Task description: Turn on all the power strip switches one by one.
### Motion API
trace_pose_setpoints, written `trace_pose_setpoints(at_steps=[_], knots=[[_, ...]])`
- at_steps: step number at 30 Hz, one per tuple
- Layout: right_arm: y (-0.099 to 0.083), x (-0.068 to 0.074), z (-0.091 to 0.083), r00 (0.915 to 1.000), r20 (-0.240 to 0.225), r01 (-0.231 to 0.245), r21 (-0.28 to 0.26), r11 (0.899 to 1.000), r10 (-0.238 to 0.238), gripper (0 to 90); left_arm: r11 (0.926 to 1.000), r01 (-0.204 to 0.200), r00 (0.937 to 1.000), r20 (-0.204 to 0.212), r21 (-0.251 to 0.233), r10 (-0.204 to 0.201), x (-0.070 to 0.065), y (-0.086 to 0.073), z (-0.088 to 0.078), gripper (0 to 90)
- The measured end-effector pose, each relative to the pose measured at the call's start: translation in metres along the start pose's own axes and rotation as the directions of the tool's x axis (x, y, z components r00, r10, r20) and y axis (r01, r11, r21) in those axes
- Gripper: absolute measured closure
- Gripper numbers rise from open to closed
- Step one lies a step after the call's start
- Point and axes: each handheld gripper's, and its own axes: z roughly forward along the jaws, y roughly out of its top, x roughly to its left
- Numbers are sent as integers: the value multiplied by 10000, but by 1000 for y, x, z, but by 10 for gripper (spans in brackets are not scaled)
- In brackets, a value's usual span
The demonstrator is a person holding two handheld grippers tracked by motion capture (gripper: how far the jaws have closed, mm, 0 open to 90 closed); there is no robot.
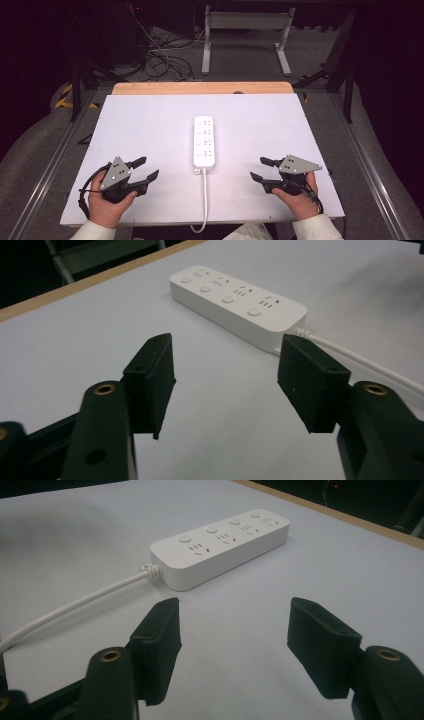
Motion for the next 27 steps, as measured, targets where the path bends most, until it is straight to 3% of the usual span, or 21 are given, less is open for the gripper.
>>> trace_pose_setpoints(at_steps=[3, 9, 18, 27], knots=[[0, 0, 0, 10000, -26, -19, 14, 10000, 19, 385, 10000, 41, 9997, 232, 19, -41, 1, 4, 1, 494], [0, 0, 1, 10000, -22, -80, 61, 9999, 80, 382, 9987, -338, 9968, 742, 389, 308, -1, 19, 11, 604], [-1, 0, 1, 9999, -73, -72, 119, 9999, 73, 379, 9965, -582, 9931, 1056, 594, 517, -6, 38, 26, 629], [-1, 1, 1, 9998, -135, -136, 158, 9998, 138, 375, 9930, -880, 9835, 1648, 789, 741, -10, 63, 45, 643]])
